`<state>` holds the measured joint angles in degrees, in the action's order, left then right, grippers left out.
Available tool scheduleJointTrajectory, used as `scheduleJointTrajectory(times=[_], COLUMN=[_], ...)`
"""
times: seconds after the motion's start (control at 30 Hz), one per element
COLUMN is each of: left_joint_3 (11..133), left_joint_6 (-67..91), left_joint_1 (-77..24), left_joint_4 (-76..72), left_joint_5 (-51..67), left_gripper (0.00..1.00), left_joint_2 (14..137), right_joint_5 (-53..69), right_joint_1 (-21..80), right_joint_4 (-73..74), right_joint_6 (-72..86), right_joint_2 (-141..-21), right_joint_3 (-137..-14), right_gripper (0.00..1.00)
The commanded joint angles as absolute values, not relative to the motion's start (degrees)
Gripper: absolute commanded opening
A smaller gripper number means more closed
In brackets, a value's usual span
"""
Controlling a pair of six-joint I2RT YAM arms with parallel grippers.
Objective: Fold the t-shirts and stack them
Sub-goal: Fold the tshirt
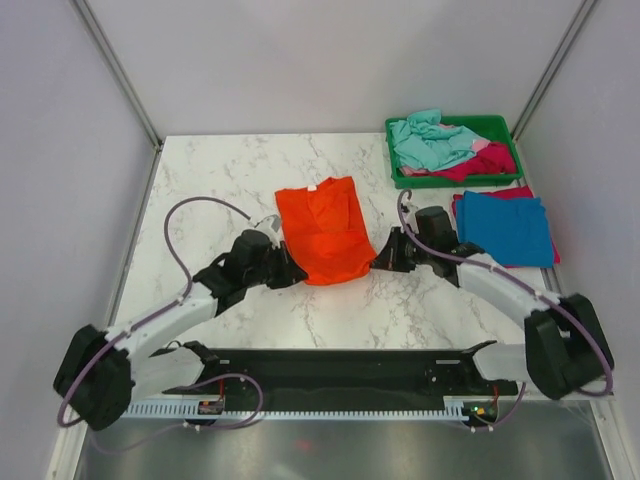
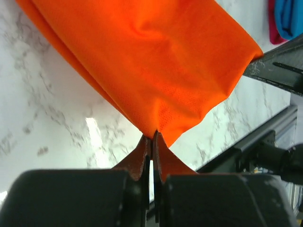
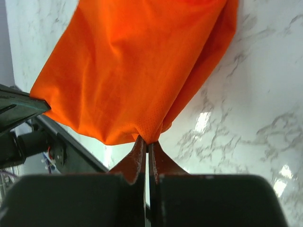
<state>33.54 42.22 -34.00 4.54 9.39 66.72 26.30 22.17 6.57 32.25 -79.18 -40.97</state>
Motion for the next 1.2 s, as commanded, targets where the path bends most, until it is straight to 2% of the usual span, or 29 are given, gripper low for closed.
scheduleJointTrajectory(times=[0.0, 0.17, 0.37, 0.83, 1.17], left_joint_3=[32.87, 36.72, 44.72, 53.87, 59.23], left_joint_6=[45.44, 47.72, 47.03, 42.72, 36.22], left_joint_1=[-38.04, -40.69, -40.61, -37.53, -25.05], left_joint_4=[14.05, 23.45, 32.34, 34.45, 32.52], left_joint_5=[5.28, 4.22, 2.64, 0.18, 8.26], left_gripper=[0.02, 0.02, 0.02, 0.02, 0.02], left_joint_2=[57.86, 47.05, 46.57, 57.64, 67.59], right_joint_5=[23.21, 18.38, 12.49, 7.03, 6.59], right_joint_1=[24.25, 30.84, 31.99, 31.91, 30.15], right_joint_4=[13.26, 19.4, 27.32, 30.85, 30.32], right_joint_6=[33.04, 38.58, 38.77, 31.03, 26.28], right_joint_2=[-69.02, -56.88, -53.43, -69.68, -84.28], right_joint_3=[-38.24, -38.49, -46.13, -61.6, -72.68], right_gripper=[0.0, 0.0, 0.0, 0.0, 0.0])
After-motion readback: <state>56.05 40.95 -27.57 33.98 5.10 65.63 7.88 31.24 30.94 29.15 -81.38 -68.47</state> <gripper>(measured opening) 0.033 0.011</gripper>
